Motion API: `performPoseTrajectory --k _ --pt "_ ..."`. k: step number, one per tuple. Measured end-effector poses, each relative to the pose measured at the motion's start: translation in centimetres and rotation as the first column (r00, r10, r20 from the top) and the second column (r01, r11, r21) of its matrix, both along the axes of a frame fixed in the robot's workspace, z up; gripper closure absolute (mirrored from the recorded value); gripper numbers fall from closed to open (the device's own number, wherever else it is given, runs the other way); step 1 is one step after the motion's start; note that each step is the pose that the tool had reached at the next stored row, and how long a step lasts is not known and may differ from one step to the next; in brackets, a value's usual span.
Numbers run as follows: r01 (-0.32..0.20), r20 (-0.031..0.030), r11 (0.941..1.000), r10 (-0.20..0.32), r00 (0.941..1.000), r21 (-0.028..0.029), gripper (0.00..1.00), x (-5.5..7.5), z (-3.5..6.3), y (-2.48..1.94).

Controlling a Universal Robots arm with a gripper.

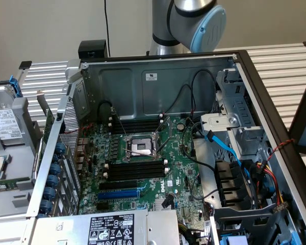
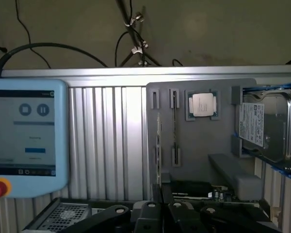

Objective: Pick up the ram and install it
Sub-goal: 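Pick up the ram and move it above insertion slot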

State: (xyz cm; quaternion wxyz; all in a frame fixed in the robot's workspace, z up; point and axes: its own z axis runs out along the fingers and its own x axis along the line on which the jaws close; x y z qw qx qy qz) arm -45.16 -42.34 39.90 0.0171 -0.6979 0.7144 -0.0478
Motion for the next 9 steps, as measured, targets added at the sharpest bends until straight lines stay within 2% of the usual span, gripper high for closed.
performPoseTrajectory --k 9 --pt "0.008 0.0 1.0 -0.008 1.0 0.0 0.88 1.4 0.0 0.5"
